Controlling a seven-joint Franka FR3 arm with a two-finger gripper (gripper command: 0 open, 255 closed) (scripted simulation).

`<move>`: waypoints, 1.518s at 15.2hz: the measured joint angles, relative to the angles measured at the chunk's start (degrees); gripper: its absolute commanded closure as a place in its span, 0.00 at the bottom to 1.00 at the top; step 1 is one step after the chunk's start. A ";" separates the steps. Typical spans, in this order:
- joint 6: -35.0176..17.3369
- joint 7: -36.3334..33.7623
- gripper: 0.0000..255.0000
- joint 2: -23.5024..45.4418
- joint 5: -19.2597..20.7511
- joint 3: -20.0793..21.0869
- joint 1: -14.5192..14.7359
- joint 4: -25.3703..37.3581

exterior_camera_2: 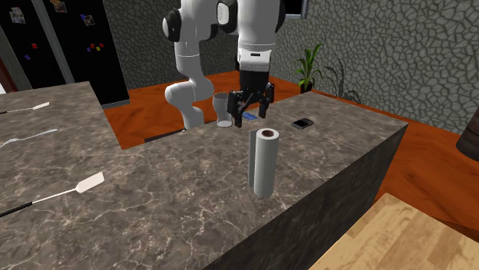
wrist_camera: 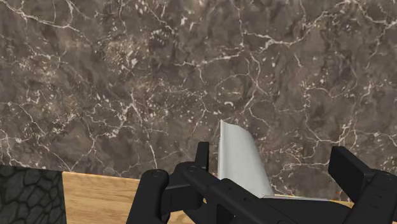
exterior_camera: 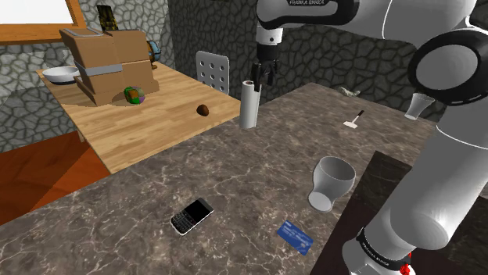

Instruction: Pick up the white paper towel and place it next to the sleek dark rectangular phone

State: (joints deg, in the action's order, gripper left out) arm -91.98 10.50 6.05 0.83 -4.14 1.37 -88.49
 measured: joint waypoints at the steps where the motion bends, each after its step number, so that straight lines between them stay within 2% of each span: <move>1: 0.88 0.00 0.00 2.43 -0.19 0.07 0.03 3.48; 6: 6.41 0.68 0.00 17.25 -1.37 0.19 -0.54 24.98; 8: 7.29 0.60 0.00 19.72 -1.53 0.30 -0.53 28.54; 10: 6.38 0.63 0.00 20.14 -1.57 0.31 -0.55 28.08; 15: 1.65 0.62 0.00 18.66 -1.48 0.31 -0.42 21.87; 21: 0.92 0.62 0.00 18.24 -1.45 0.30 -0.40 20.78; 22: 0.92 0.62 1.00 18.24 -1.45 0.30 -0.40 20.78; 23: 0.92 0.62 1.00 18.23 -1.46 0.31 -0.40 20.79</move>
State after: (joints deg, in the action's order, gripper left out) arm -91.06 11.12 24.29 -0.64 -3.84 0.97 -67.70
